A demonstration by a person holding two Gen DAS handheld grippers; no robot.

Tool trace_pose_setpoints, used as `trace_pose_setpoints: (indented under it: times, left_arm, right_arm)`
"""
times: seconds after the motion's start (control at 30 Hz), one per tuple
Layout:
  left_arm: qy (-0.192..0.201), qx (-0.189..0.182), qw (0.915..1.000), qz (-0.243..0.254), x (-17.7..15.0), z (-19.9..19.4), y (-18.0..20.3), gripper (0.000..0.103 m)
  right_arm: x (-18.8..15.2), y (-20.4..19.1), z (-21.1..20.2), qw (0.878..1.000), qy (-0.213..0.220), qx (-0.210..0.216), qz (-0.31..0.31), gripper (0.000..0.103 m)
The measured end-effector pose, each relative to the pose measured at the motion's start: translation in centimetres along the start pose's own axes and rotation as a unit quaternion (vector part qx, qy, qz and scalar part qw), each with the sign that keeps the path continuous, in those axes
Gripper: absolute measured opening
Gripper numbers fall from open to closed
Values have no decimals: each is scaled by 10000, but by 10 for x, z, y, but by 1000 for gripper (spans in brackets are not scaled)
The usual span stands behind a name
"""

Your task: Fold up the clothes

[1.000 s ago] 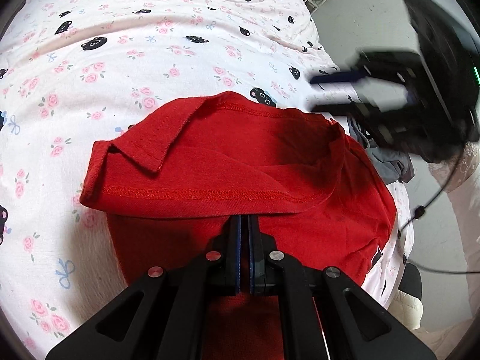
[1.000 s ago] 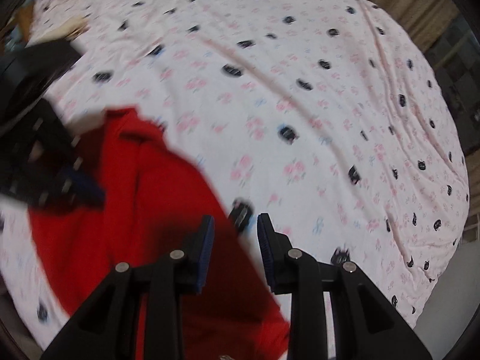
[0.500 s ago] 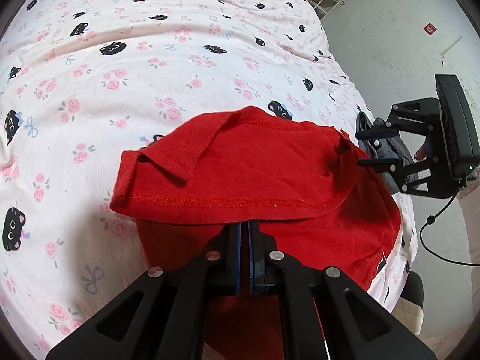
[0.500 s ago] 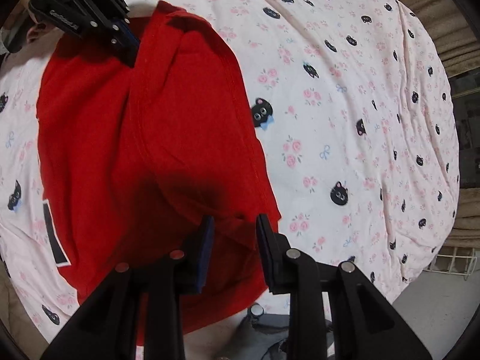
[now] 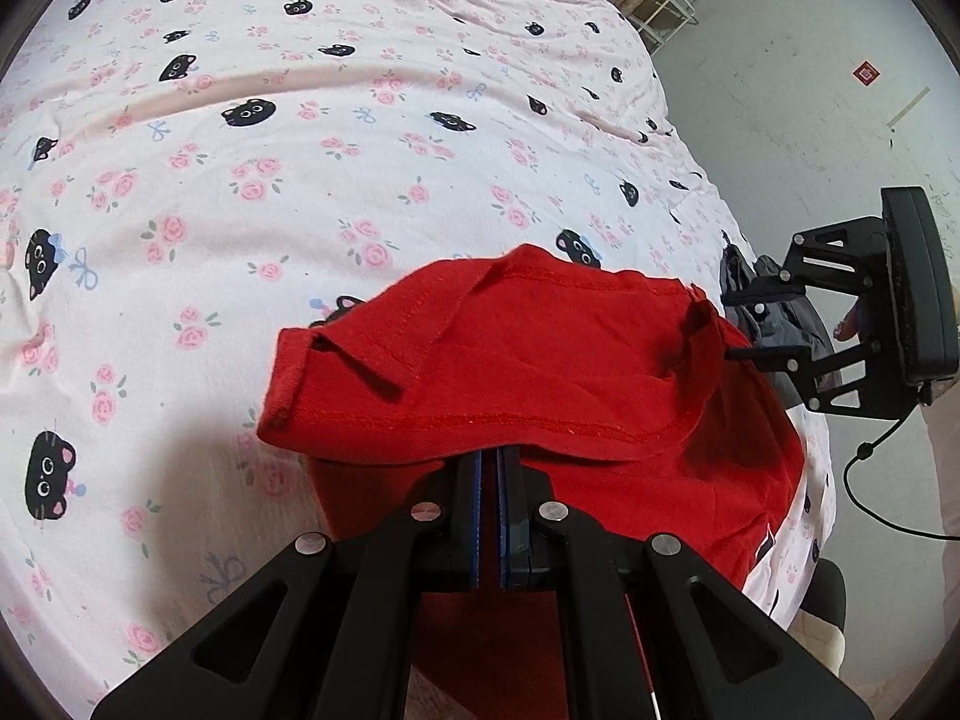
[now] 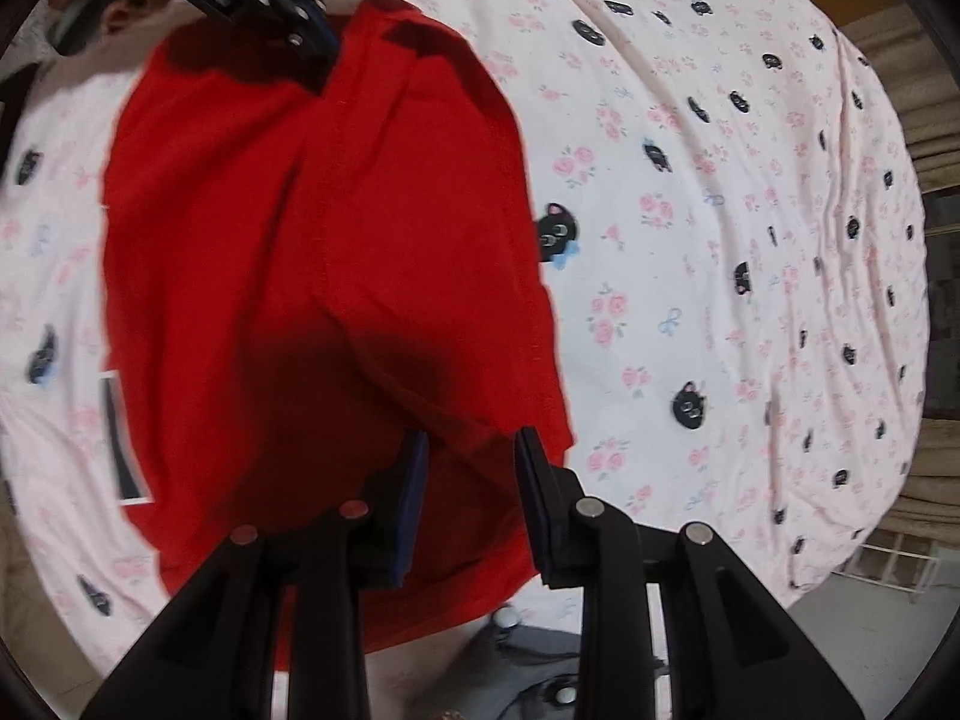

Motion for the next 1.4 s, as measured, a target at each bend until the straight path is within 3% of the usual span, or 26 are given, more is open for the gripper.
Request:
trace_pose_setpoints:
  times: [0.17,0.33,0.77,0.87,1.0,1.13,1.27,1.4]
  left_arm:
    - [41,60,10000,-65,2,-1,-6,3]
    - [138,98,9997,-152,9,-1,-12,5]
    - [1146,507,9917,-297,46,-12,-30,10]
    - [1081,679,9908,-441,45,-3,-41,10]
    - [1026,788,9902,-528,43,2,-47,10]
    - [1239,779,9879,-517,51,-16,-43,10]
    - [1365,766,9874,-235,56,-35,-27,11]
    - [1221,680,9900,178,40,-41,1,29]
  right_arm:
    - [9,-1,8,9998,15,127,-181,31]
    - [1,-8,27,9970,-466,481,-388,29]
    - [-35,77,45,9924,-747,-267,945,33]
    - [-38,81,47,9907,-880,-390,963,42]
    - [-53,81,56,9865,-1228,-562,930,42]
    - [-55,85,45,9865,-943,-504,1243,42]
    - [-31,86,22,9855,-339,-333,1631,42]
    - [-15,75,-3,9782,177,-189,2062,42]
Point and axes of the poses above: each gripper's, at about its wrist camera, not at the fingertips, and z roughly the way its jaws point, y to its right, x to its top, the point moved 10 cm from there along z, roughly the way its jaws point, and after that the axes turned 3 degrees about y, right-handed, at the moved point
